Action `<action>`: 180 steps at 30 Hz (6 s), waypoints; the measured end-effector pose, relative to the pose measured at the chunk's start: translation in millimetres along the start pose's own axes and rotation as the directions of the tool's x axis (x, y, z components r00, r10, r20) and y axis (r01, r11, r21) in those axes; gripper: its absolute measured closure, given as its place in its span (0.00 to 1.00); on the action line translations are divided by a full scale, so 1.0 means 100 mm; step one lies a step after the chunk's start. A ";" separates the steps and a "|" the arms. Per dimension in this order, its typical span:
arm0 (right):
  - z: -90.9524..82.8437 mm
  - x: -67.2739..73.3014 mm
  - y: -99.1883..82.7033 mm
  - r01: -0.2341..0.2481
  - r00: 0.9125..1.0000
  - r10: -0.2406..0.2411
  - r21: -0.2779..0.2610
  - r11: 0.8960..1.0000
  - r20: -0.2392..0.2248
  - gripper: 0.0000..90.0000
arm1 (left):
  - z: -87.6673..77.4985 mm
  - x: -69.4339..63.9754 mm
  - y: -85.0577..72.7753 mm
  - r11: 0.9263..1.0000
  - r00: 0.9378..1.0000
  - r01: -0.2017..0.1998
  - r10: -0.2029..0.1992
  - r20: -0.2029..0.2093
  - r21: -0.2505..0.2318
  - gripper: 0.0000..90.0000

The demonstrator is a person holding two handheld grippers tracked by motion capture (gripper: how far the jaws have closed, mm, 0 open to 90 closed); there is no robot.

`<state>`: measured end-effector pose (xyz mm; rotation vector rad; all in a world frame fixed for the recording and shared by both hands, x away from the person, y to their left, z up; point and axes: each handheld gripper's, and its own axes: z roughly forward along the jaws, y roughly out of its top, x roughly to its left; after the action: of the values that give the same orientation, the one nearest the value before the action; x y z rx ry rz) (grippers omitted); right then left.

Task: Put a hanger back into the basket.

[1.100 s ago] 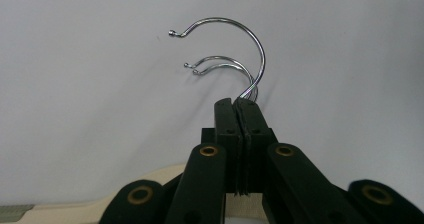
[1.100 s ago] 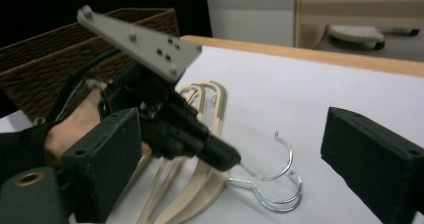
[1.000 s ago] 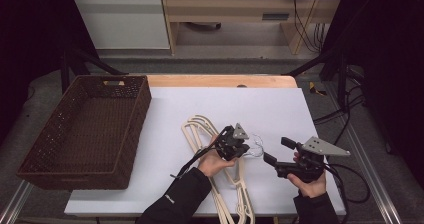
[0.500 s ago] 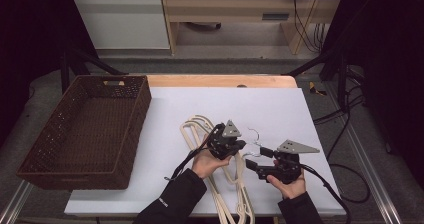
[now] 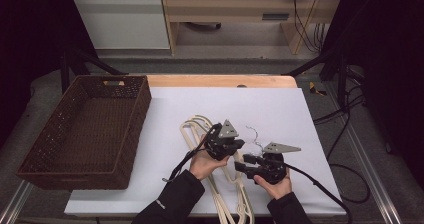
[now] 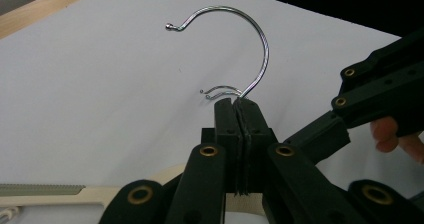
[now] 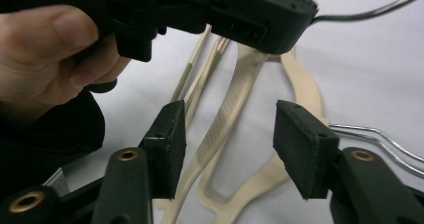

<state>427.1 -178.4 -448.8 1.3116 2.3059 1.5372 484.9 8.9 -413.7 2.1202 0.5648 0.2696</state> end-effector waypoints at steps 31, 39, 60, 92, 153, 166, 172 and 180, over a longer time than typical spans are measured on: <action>0.06 0.04 0.05 -0.180 0.979 0.180 0.018 0.984 -0.097 0.90 | -0.61 0.12 -0.03 0.993 0.999 0.036 -0.039 -0.024 -0.113 0.49; -0.03 0.06 0.09 -0.206 0.971 0.205 0.007 0.979 -0.125 0.96 | -1.13 0.23 -0.19 0.990 0.997 0.029 -0.039 -0.067 -0.141 0.29; -0.17 0.31 0.62 0.100 0.951 -0.086 0.031 0.994 -0.298 0.96 | -1.70 0.18 -0.49 0.995 0.997 -0.015 0.008 -0.076 -0.094 0.17; 0.01 0.51 0.48 0.308 0.885 -0.234 0.129 0.943 -0.402 0.96 | -1.36 0.02 -0.55 0.980 0.986 -0.154 0.144 0.081 0.129 0.79; -0.81 0.00 0.43 0.240 0.956 -0.192 -0.217 0.946 0.221 0.07 | -3.12 1.04 -0.13 0.989 0.955 0.053 -0.089 -0.283 -0.135 0.96; -0.79 0.00 0.42 0.234 0.956 -0.184 -0.213 0.949 0.227 0.06 | -3.33 1.59 -0.47 0.983 0.920 0.134 -0.171 -0.351 -0.128 0.96; -0.78 -0.01 0.42 0.238 0.955 -0.190 -0.207 0.949 0.226 0.06 | -3.43 1.73 -0.65 0.983 0.905 0.152 -0.181 -0.384 -0.105 0.96; -0.77 -0.01 0.42 0.239 0.955 -0.192 -0.202 0.950 0.226 0.06 | -3.50 1.88 -0.90 0.979 0.879 0.185 -0.202 -0.432 -0.081 0.96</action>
<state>415.7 -229.3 -377.7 1.0642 2.0047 1.4675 485.2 396.5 -289.9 1.9509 1.0210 0.6484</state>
